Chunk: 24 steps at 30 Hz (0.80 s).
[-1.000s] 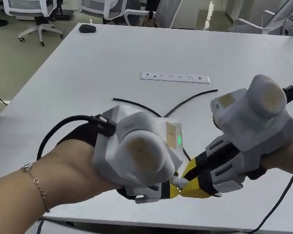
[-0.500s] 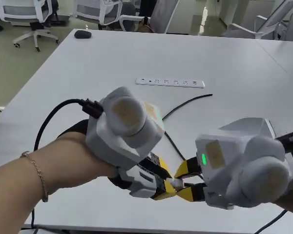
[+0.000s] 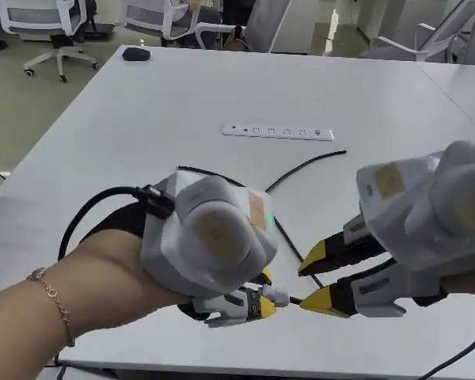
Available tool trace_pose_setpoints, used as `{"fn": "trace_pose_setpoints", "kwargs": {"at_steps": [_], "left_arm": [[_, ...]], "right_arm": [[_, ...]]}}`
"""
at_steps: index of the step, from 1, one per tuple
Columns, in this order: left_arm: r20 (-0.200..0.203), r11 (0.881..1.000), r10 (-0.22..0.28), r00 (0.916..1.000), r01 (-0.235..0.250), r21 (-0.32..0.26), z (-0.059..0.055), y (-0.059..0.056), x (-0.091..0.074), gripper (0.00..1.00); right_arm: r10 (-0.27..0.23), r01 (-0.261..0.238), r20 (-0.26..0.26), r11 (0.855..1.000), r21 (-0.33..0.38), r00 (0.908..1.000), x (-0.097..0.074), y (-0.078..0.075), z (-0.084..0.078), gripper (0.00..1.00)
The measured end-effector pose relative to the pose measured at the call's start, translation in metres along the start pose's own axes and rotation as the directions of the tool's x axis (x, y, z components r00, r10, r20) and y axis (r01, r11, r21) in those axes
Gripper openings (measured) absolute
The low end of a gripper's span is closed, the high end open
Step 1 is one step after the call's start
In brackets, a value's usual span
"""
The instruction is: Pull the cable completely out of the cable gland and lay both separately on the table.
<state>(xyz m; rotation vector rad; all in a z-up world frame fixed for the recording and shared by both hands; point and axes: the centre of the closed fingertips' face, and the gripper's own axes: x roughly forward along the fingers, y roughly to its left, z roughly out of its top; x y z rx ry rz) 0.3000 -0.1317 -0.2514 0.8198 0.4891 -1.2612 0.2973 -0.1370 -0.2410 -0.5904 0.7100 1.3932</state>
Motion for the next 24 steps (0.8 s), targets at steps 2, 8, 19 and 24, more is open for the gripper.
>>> {"fn": "trace_pose_setpoints", "kwargs": {"at_steps": [2,8,19,24], "left_arm": [[0.013,0.997,0.044,0.9989,-0.045,0.065,0.006,0.004,-0.003,0.17],[0.005,0.966,0.127,0.9919,-0.125,0.228,0.012,0.007,-0.006,0.17],[0.000,0.924,0.159,0.9873,-0.149,0.352,0.012,0.005,-0.005,0.17],[0.014,0.964,0.122,0.9924,-0.122,0.237,0.010,0.004,-0.005,0.17]], "right_arm": [[0.038,-0.039,0.021,0.996,0.079,0.9991,0.003,-0.001,-0.001,0.19],[0.086,-0.109,0.110,0.968,0.227,0.9903,0.009,-0.002,0.006,0.21],[0.104,-0.135,0.128,0.955,0.263,0.9863,0.011,0.009,0.007,0.12],[0.029,-0.039,0.079,0.991,0.131,0.9965,0.011,0.005,0.006,0.12]]}}
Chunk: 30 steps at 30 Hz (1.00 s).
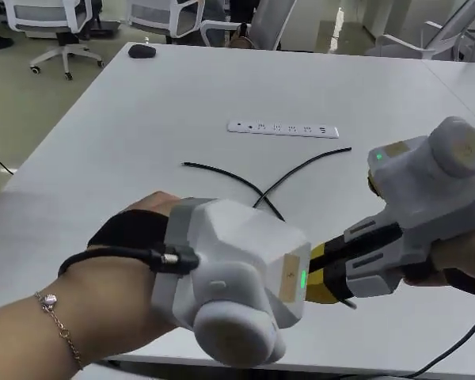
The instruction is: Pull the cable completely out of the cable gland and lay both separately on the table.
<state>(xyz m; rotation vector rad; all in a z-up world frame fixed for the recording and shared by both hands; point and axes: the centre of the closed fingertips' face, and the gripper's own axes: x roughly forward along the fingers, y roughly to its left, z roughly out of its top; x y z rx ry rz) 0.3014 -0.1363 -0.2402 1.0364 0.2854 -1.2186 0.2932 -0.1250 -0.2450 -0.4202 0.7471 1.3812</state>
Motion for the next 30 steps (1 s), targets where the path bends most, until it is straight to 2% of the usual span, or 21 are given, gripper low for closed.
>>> {"fn": "trace_pose_setpoints", "kwargs": {"at_steps": [2,3,4,5,8,10,11,13,15,17,18,19,20,21,22,23,24,26,27,29,30], "left_arm": [[0.011,0.988,-0.052,0.9986,0.053,-0.148,-0.001,-0.002,0.001,0.17],[0.012,0.980,-0.066,0.9978,0.067,-0.190,-0.003,0.000,0.001,0.17],[0.017,0.978,-0.074,0.9972,0.075,-0.194,-0.004,-0.001,0.001,0.17],[0.024,0.964,-0.097,0.9950,0.100,-0.248,-0.004,-0.003,0.002,0.17],[0.040,0.942,-0.131,0.9905,0.137,-0.306,-0.005,-0.004,0.002,0.17],[0.048,0.924,-0.150,0.9875,0.157,-0.349,-0.006,-0.006,0.003,0.17],[0.064,0.912,-0.157,0.9855,0.170,-0.372,-0.004,-0.006,0.003,0.17],[0.099,0.864,-0.191,0.9767,0.215,-0.455,-0.004,-0.008,0.002,0.17],[0.133,0.830,-0.203,0.9701,0.243,-0.502,-0.004,-0.008,0.002,0.17],[0.164,0.789,-0.213,0.9633,0.268,-0.553,-0.004,-0.008,0.002,0.17],[0.177,0.762,-0.224,0.9584,0.285,-0.581,-0.004,-0.010,0.002,0.17],[0.198,0.726,-0.235,0.9516,0.307,-0.615,-0.004,-0.010,0.002,0.17],[0.210,0.702,-0.243,0.9468,0.322,-0.636,-0.004,-0.011,0.001,0.17],[0.231,0.674,-0.265,0.9363,0.351,-0.651,-0.004,-0.014,0.001,0.17],[0.241,0.662,-0.269,0.9326,0.360,-0.657,-0.005,-0.014,0.001,0.17],[0.252,0.626,-0.275,0.9276,0.372,-0.686,-0.006,-0.016,0.001,0.17],[0.257,0.607,-0.281,0.9245,0.379,-0.699,-0.007,-0.016,0.001,0.17],[0.264,0.600,-0.284,0.9217,0.386,-0.701,-0.008,-0.017,0.001,0.17],[0.261,0.603,-0.282,0.9232,0.382,-0.700,-0.008,-0.018,0.001,0.17],[0.247,0.631,-0.267,0.9315,0.363,-0.686,-0.007,-0.018,0.001,0.17],[0.219,0.681,-0.239,0.9458,0.325,-0.656,-0.009,-0.015,0.002,0.17]], "right_arm": [[-0.030,0.029,-0.019,0.996,-0.084,0.9994,0.001,0.000,-0.001,0.12],[-0.052,0.049,-0.021,0.991,-0.123,0.9984,0.002,0.000,0.000,0.12],[-0.065,0.061,-0.029,0.988,-0.144,0.9975,0.002,0.000,0.000,0.12],[-0.075,0.066,-0.047,0.982,-0.176,0.9961,0.003,0.001,-0.001,0.11],[-0.108,0.085,-0.074,0.960,-0.266,0.9914,0.004,0.001,-0.003,0.11],[-0.139,0.102,-0.092,0.938,-0.330,0.9860,0.005,0.002,-0.004,0.11],[-0.162,0.110,-0.110,0.919,-0.378,0.9807,0.005,0.001,-0.005,0.11],[-0.176,0.107,-0.128,0.900,-0.423,0.9761,0.006,0.003,-0.007,0.11],[-0.193,0.111,-0.131,0.878,-0.466,0.9725,0.005,0.003,-0.007,0.11],[-0.206,0.117,-0.134,0.865,-0.488,0.9693,0.005,0.004,-0.008,0.11],[-0.206,0.111,-0.136,0.855,-0.506,0.9690,0.006,0.005,-0.008,0.11],[-0.211,0.110,-0.139,0.848,-0.519,0.9676,0.006,0.006,-0.008,0.11],[-0.221,0.112,-0.141,0.835,-0.539,0.9650,0.006,0.006,-0.008,0.11],[-0.220,0.108,-0.146,0.832,-0.544,0.9644,0.007,0.008,-0.009,0.11],[-0.229,0.112,-0.147,0.827,-0.551,0.9623,0.008,0.009,-0.009,0.11],[-0.236,0.117,-0.147,0.823,-0.555,0.9606,0.009,0.009,-0.009,0.11],[-0.243,0.121,-0.147,0.819,-0.561,0.9589,0.009,0.010,-0.010,0.11],[-0.260,0.131,-0.148,0.808,-0.574,0.9542,0.011,0.010,-0.011,0.11],[-0.267,0.138,-0.148,0.809,-0.571,0.9524,0.012,0.009,-0.011,0.12],[-0.274,0.154,-0.145,0.824,-0.546,0.9507,0.011,0.007,-0.012,0.12],[-0.280,0.171,-0.140,0.839,-0.516,0.9496,0.010,0.005,-0.012,0.13]]}}
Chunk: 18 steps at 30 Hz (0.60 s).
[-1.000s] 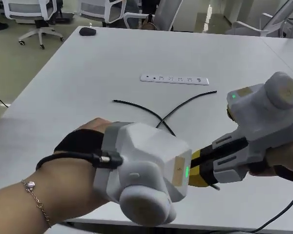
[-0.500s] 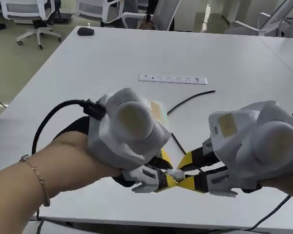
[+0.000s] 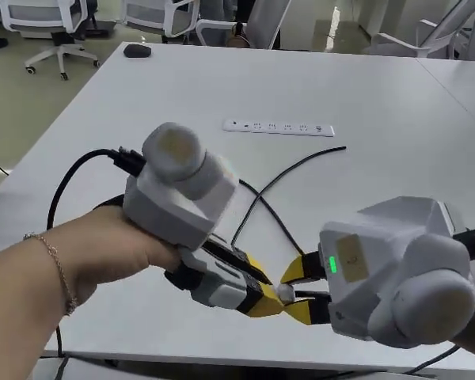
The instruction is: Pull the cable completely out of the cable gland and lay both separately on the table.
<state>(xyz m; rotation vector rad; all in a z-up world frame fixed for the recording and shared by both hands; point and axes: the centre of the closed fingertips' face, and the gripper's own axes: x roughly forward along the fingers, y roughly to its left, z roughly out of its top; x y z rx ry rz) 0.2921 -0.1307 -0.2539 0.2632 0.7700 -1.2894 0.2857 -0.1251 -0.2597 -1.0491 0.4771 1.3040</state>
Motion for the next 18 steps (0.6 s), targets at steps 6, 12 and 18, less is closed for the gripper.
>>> {"fn": "trace_pose_setpoints", "kwargs": {"at_steps": [6,12,18], "left_arm": [[0.029,0.952,0.191,0.9812,-0.192,0.236,0.006,0.015,-0.008,0.17],[0.067,0.844,0.311,0.9481,-0.308,0.440,0.013,0.014,-0.013,0.17],[0.056,0.707,0.371,0.9271,-0.321,0.630,0.010,0.013,-0.011,0.17]], "right_arm": [[-0.072,0.060,0.049,0.975,0.213,0.9962,-0.010,-0.015,-0.006,0.15],[-0.161,0.123,0.082,0.929,0.350,0.9836,-0.004,-0.017,-0.006,0.15],[-0.192,0.164,0.060,0.933,0.321,0.9795,-0.003,-0.019,-0.007,0.04]]}}
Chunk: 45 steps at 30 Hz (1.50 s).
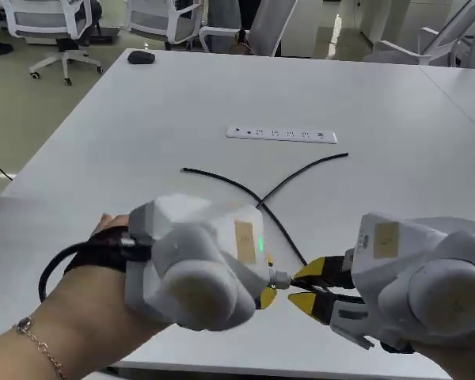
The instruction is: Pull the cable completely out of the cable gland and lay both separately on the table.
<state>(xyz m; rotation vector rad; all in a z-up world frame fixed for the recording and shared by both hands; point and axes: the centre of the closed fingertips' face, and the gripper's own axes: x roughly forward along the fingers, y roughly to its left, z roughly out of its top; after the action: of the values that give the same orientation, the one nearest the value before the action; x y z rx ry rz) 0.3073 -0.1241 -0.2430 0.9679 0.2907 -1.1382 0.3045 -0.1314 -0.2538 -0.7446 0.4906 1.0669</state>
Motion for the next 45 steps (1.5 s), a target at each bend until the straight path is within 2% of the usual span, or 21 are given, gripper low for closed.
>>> {"fn": "trace_pose_setpoints", "kwargs": {"at_steps": [1,5,8,13,20,28,33,35,38,39,41,43,44,45], "left_arm": [[-0.006,1.000,0.005,1.0000,-0.005,0.022,0.000,-0.001,0.001,0.17],[0.002,1.000,0.010,0.9999,-0.010,-0.021,-0.004,0.002,-0.002,0.17],[-0.027,0.999,0.022,0.9994,-0.023,-0.036,-0.014,0.007,-0.003,0.17],[-0.040,0.997,0.022,0.9990,-0.025,-0.075,-0.025,0.008,-0.005,0.17],[-0.057,0.996,0.019,0.9982,-0.024,-0.092,-0.032,0.007,-0.005,0.17],[-0.076,0.992,0.029,0.9967,-0.038,-0.120,-0.041,0.012,-0.009,0.17],[-0.090,0.990,0.035,0.9953,-0.047,-0.130,-0.045,0.015,-0.010,0.17],[-0.091,0.989,0.037,0.9952,-0.049,-0.138,-0.046,0.016,-0.009,0.17],[-0.093,0.988,0.036,0.9950,-0.050,-0.147,-0.046,0.016,-0.009,0.17],[-0.094,0.988,0.036,0.9950,-0.050,-0.148,-0.046,0.016,-0.009,0.17],[-0.091,0.987,0.035,0.9952,-0.049,-0.154,-0.044,0.016,-0.009,0.17],[-0.087,0.986,0.034,0.9956,-0.048,-0.160,-0.043,0.016,-0.009,0.17],[-0.087,0.985,0.035,0.9956,-0.049,-0.166,-0.042,0.016,-0.009,0.17],[-0.087,0.984,0.036,0.9955,-0.050,-0.169,-0.042,0.016,-0.009,0.17]], "right_arm": [[0.005,-0.005,-0.001,1.000,0.009,1.0000,0.000,0.000,0.000,0.04],[-0.010,0.010,0.009,1.000,0.018,0.9999,-0.001,-0.002,0.001,0.04],[-0.012,0.013,-0.016,1.000,0.005,0.9998,-0.002,-0.003,-0.004,0.03],[-0.007,0.007,-0.029,1.000,0.003,0.9996,-0.005,-0.004,-0.012,0.03],[-0.013,0.016,-0.083,0.999,0.038,0.9964,-0.009,-0.008,-0.033,0.03],[-0.047,0.058,-0.147,0.996,0.072,0.9880,-0.021,-0.023,-0.060,0.04],[-0.073,0.100,-0.224,0.989,0.111,0.9719,-0.030,-0.033,-0.088,0.04],[-0.085,0.118,-0.260,0.987,0.113,0.9618,-0.033,-0.036,-0.100,0.04],[-0.084,0.139,-0.296,0.976,0.169,0.9516,-0.036,-0.039,-0.113,0.04],[-0.092,0.161,-0.318,0.967,0.198,0.9437,-0.038,-0.041,-0.120,0.04],[-0.098,0.179,-0.345,0.961,0.209,0.9335,-0.039,-0.044,-0.127,0.04],[-0.113,0.205,-0.380,0.956,0.211,0.9181,-0.042,-0.048,-0.137,0.04],[-0.117,0.221,-0.405,0.950,0.219,0.9068,-0.044,-0.050,-0.143,0.04],[-0.123,0.231,-0.416,0.948,0.221,0.9011,-0.045,-0.052,-0.147,0.04]]}}
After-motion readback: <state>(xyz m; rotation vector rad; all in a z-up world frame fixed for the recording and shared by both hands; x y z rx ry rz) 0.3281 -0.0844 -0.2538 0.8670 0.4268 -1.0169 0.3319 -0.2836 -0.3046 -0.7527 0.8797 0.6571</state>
